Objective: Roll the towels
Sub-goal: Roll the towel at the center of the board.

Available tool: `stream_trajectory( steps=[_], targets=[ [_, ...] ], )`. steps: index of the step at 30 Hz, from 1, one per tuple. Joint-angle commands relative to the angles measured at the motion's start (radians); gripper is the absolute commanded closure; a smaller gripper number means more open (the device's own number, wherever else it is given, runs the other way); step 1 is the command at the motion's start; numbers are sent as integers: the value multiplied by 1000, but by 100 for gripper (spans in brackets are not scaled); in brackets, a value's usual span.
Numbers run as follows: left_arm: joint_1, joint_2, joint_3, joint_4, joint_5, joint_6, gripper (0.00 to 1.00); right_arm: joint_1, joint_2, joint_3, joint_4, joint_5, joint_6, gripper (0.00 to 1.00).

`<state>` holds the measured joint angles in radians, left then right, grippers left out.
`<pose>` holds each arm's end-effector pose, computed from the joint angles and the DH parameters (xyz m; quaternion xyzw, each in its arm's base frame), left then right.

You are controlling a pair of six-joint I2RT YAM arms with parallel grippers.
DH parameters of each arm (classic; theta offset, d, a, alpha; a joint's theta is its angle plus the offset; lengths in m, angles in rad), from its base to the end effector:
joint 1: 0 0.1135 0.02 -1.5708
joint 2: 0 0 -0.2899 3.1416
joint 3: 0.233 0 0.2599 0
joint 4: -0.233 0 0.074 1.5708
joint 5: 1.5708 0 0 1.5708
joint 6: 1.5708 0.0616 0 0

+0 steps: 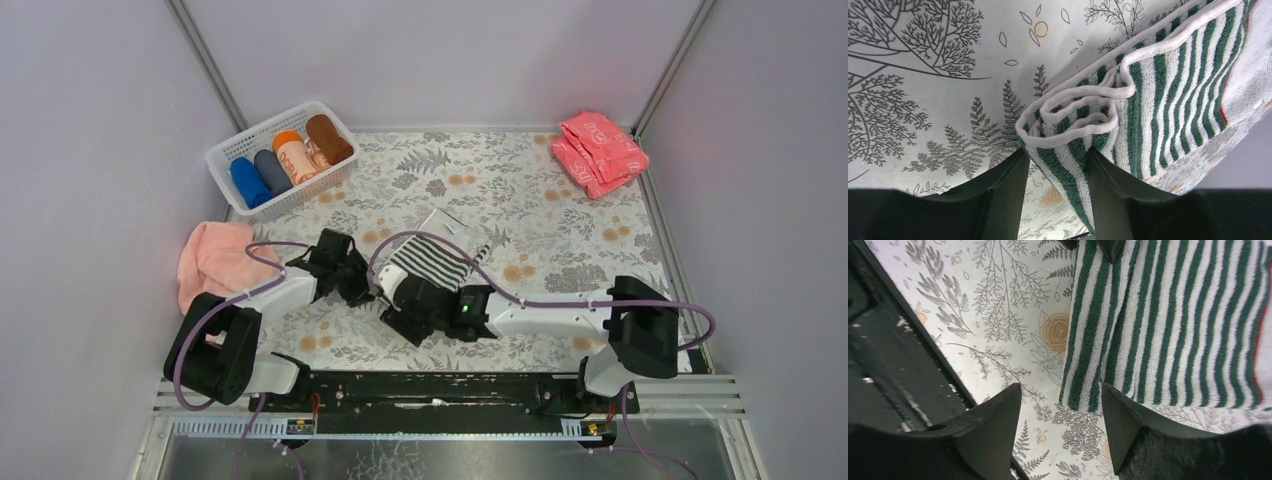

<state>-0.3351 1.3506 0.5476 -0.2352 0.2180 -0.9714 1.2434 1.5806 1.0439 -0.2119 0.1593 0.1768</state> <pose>0.2257 -0.0927 0.1406 -0.2728 0.9199 -0.2423 0.1440 0.1281 0.3468 0.2339 -0.4372 0.8031 0.2044 0.3496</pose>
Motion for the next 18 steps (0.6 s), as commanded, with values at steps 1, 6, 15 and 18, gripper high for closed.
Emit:
stream_trajectory(
  steps=[1,6,15,18],
  targets=[
    [-11,23,8,-29,-60,5,54,93,39,32,19,309,-112,34],
    [-13,22,17,-42,-68,7,54,130,138,66,24,382,-160,36],
    [-19,29,15,-43,-71,6,54,141,284,81,20,424,-190,43],
    [-20,24,13,-44,-70,8,53,140,309,78,14,418,-192,48]
  ],
)
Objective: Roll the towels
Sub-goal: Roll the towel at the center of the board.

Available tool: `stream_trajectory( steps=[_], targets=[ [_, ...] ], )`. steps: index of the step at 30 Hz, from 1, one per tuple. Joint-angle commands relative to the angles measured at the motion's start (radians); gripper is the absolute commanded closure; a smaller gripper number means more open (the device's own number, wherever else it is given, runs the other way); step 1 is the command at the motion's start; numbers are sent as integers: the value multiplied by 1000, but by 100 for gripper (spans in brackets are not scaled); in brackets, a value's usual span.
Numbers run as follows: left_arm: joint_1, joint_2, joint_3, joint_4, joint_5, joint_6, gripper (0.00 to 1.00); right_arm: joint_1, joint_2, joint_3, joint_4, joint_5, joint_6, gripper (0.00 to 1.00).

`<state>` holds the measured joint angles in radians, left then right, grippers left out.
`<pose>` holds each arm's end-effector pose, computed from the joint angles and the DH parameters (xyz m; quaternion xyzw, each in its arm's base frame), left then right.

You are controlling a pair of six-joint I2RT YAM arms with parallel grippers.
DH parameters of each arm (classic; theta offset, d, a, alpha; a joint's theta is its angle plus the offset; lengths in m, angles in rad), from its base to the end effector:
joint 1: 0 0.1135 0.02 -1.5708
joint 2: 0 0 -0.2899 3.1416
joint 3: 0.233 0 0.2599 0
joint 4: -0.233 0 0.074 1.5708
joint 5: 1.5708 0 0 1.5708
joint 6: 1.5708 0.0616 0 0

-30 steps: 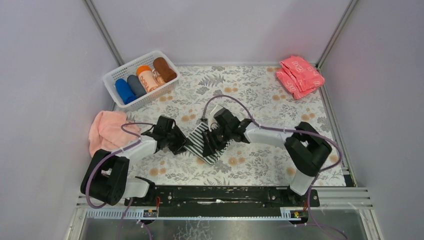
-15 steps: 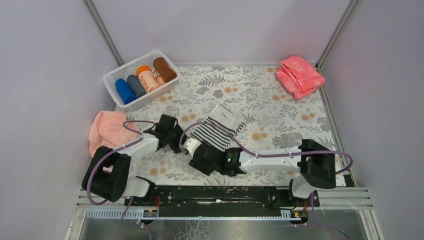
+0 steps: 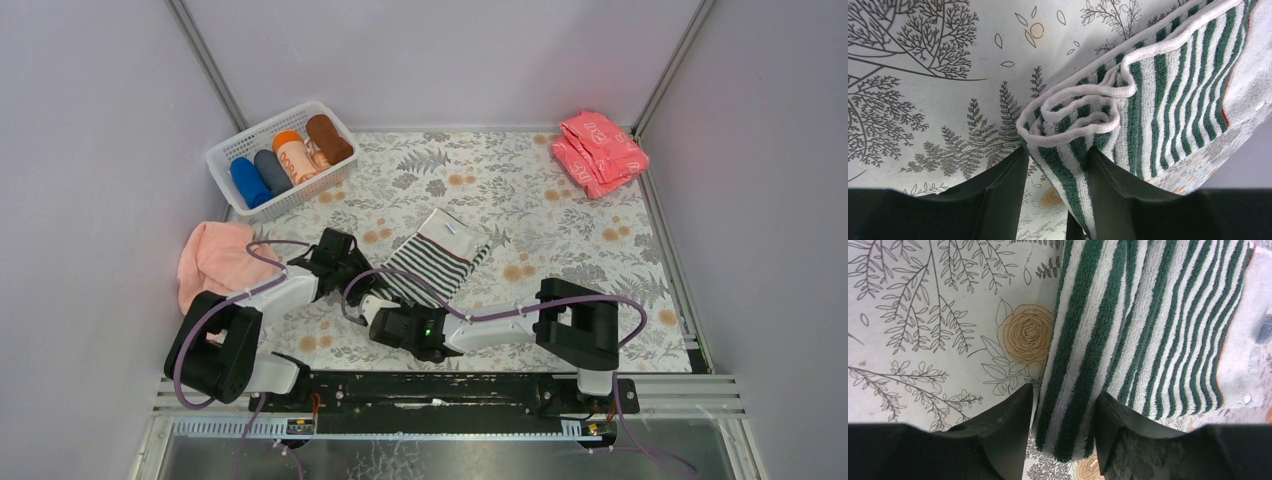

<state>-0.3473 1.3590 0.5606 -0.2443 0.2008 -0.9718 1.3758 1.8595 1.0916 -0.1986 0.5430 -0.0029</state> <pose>0.2273 -0.0954 0.1416 -0.2702 0.9221 -0.2356 0.1459 0.1084 0.3844 0.1546 -0.5234 0.7605 -0.0163 0.3840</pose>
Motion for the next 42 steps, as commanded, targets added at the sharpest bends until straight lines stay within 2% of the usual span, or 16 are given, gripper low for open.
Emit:
stream_trajectory(
  steps=[1,3,5,7,10,15,19,25,32,37,42],
  targets=[
    [-8,13,-1,-36,-54,8,52,8,32,26,3,25,-13,50],
    [-8,6,0,-41,-55,10,48,8,29,18,5,9,-13,58],
    [-8,-14,-1,-52,-61,10,44,0,11,7,11,-40,-13,71],
    [-7,-47,-4,-66,-73,8,41,-21,-35,-8,32,-160,-4,85],
    [-8,-134,-13,-91,-88,-8,33,-68,-102,-38,78,-341,20,93],
    [-6,-269,-24,-154,-101,-17,23,-201,-191,-128,215,-684,100,94],
    [-7,-325,-27,-194,-77,-10,22,-315,-242,-211,365,-919,200,93],
    [-7,-348,-42,-172,-49,-20,21,-459,-202,-335,670,-1199,426,93],
    [-15,-228,-7,-89,-20,-13,22,-540,-35,-450,1024,-1334,691,92],
    [-18,-142,20,-36,-30,-4,27,-594,67,-508,1273,-1385,873,92],
    [-21,-56,56,-5,-34,8,29,-621,142,-528,1403,-1401,972,91]
  ],
)
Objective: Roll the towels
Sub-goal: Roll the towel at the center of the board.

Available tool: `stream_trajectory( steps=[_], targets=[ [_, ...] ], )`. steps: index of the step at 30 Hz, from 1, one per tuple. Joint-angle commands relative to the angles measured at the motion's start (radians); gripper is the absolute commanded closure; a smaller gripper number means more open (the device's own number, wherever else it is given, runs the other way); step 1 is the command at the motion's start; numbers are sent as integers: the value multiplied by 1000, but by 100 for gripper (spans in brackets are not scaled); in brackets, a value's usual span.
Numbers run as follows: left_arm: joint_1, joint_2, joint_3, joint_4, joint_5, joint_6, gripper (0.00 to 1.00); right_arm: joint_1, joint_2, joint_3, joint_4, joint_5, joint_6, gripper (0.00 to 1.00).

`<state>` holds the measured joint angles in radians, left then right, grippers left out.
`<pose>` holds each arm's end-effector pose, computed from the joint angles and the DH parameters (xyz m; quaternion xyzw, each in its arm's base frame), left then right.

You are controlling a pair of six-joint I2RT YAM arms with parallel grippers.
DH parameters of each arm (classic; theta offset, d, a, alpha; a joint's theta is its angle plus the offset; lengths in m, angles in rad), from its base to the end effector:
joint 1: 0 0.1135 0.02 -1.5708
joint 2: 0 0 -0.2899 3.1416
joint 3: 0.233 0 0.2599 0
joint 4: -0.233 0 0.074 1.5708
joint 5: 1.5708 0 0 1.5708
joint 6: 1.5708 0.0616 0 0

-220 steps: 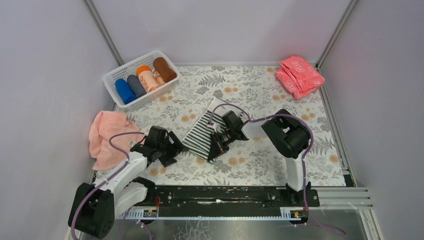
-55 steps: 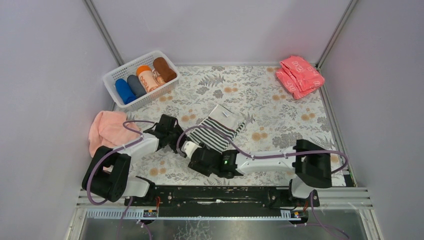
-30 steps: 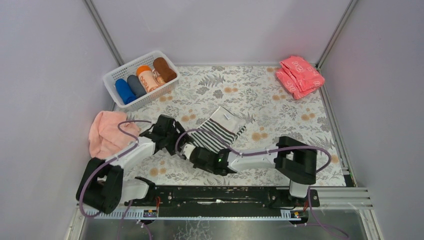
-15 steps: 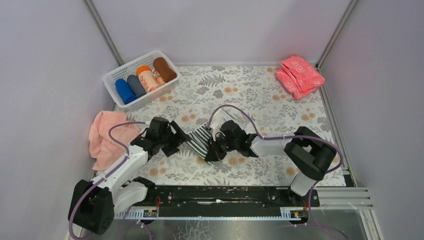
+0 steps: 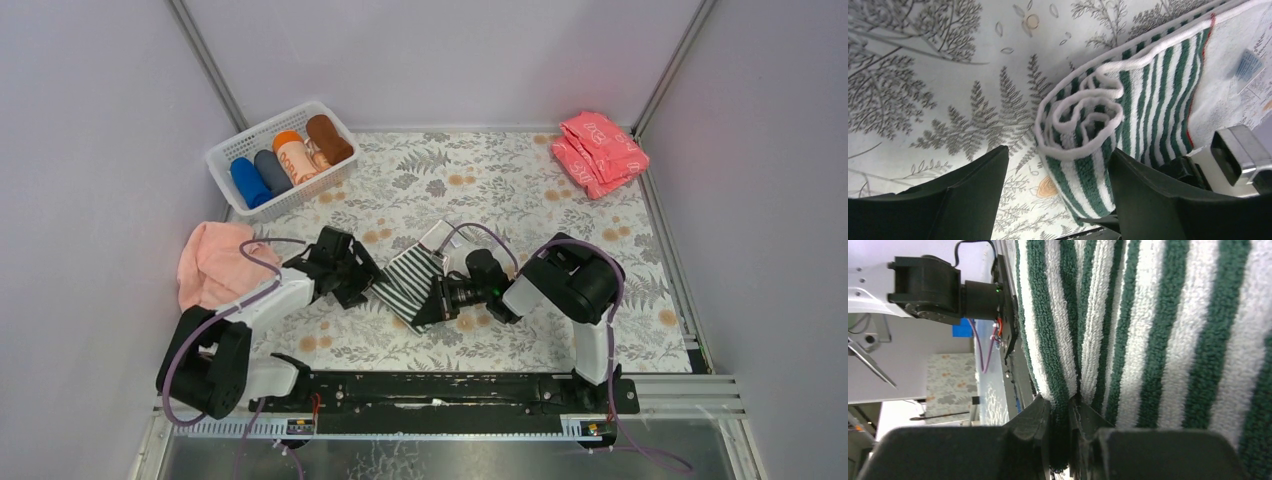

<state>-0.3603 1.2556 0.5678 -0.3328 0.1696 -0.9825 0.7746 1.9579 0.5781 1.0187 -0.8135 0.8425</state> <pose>0.2154 -0.0922 0.1601 -0.2716 0.9200 -0.2322 0.1612 0.2154 0.2734 0.1040 -0.1992 0.7627 0.6025 0.1253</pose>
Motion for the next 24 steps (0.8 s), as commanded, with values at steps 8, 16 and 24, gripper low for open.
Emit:
stream_trajectory(
  steps=[8,16,24],
  targets=[
    [-14,198,106,95,-20,55,46,-31,37,-36,163,-16,135,88],
    [-23,287,129,86,-19,86,75,-29,-88,-33,-50,50,24,73],
    [-26,286,151,5,-39,109,80,13,-362,69,-628,247,-274,46]
  ],
)
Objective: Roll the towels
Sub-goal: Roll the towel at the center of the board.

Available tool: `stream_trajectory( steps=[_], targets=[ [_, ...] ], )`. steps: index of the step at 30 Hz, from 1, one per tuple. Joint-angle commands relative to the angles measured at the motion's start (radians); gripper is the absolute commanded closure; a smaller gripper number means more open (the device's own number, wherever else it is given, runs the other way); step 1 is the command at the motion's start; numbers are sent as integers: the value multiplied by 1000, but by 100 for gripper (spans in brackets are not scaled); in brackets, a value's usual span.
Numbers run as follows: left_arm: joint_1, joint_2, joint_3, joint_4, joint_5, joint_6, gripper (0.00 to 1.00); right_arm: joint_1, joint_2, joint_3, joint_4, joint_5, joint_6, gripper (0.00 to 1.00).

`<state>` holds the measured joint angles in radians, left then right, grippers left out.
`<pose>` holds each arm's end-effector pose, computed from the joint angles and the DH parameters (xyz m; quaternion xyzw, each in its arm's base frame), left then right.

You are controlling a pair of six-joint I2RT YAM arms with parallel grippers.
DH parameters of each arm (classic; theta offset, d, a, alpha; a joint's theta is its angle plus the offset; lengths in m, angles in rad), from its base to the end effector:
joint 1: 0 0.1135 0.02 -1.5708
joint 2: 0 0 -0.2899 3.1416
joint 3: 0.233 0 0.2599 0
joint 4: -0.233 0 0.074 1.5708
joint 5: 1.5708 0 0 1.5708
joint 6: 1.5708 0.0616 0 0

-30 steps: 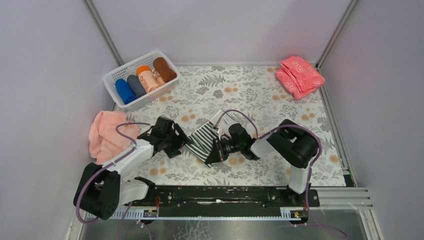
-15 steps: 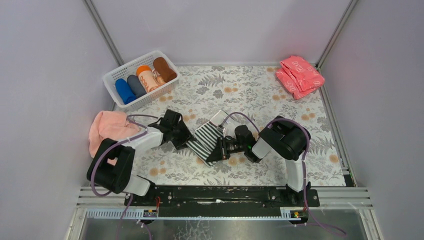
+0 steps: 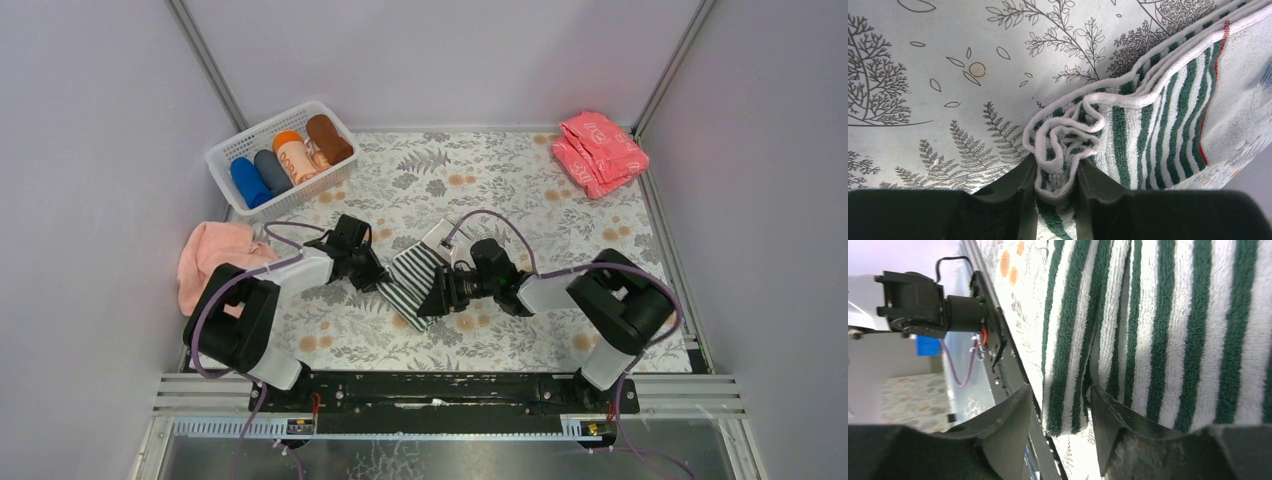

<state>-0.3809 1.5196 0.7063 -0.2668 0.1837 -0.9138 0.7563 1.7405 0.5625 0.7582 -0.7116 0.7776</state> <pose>0.2613 -0.1167 0.1418 -0.2328 0.9377 -0.2168 0.1393 0.2134 0.2567 0.1394 -0.1812 0.7884 0.5644 0.1645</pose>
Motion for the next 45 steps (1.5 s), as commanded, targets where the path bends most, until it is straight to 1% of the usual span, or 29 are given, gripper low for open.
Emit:
stream_trajectory(
  steps=[1,3,5,8,13,19,22,24,30,35,40,42,45],
  targets=[
    [-6,20,16,-72,-55,42,80,53,-178,111,-452,199,-257,44],
    [-10,15,28,-97,-63,45,80,110,-235,170,-609,338,-340,41],
    [-17,10,45,-121,-72,47,80,175,-273,231,-713,473,-396,41],
    [-25,6,67,-152,-85,49,80,277,-295,298,-788,639,-446,41],
    [-28,0,75,-179,-93,49,80,405,-240,400,-833,799,-505,41],
    [-32,-4,70,-185,-95,50,79,478,-134,461,-842,917,-549,41],
    [-33,-1,68,-186,-98,50,79,487,-83,472,-841,955,-561,41],
    [-33,2,67,-184,-99,52,79,492,-40,471,-846,1007,-563,41],
    [-34,12,70,-179,-99,53,78,497,7,453,-872,1113,-581,39],
    [-35,20,72,-173,-99,53,75,499,60,450,-915,1148,-586,38],
    [-35,32,73,-171,-108,59,69,501,93,435,-967,1178,-573,38],
    [-34,38,79,-173,-115,59,66,502,99,425,-985,1178,-559,39],
    [-31,31,91,-177,-125,59,65,502,105,408,-1005,1164,-542,44]
  ],
)
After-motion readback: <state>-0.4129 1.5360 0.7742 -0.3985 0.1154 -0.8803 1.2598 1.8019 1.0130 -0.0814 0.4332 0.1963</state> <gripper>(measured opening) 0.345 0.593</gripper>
